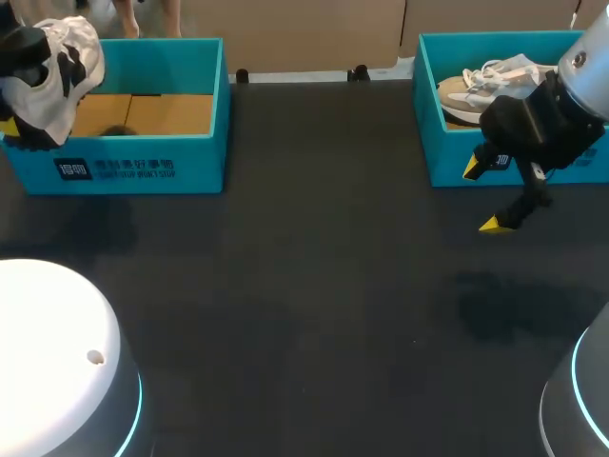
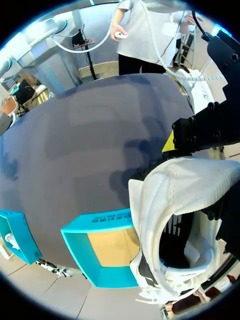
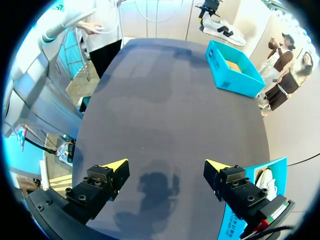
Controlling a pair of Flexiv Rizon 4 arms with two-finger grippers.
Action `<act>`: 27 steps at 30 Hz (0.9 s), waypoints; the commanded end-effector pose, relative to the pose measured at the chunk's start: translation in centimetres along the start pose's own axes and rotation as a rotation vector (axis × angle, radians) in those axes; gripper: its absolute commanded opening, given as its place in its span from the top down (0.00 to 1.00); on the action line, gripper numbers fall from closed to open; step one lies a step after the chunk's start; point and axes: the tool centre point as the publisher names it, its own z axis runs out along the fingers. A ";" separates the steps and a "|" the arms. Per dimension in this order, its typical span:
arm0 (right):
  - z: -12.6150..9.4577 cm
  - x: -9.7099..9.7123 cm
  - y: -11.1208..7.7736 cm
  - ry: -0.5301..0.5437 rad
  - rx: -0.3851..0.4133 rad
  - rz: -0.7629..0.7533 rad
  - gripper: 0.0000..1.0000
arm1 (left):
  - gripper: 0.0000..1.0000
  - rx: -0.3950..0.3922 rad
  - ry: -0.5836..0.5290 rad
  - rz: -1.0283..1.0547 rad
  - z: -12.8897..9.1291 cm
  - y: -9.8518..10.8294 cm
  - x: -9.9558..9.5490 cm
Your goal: Take the shoe out of the shoebox, open the shoe tongue, remove and reinsert the insole, then place the shoe into the shoebox
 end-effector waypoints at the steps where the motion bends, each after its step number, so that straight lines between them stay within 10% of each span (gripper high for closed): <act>1: 0.1 -0.1 0.0 0.001 0.002 0.001 0.00 | 1.00 -0.001 -0.003 0.001 -0.2 0.0 0.1; 27: 0.1 -0.1 0.0 0.001 0.002 0.001 0.00 | 1.00 -0.038 -0.098 -0.085 1.1 7.1 -8.6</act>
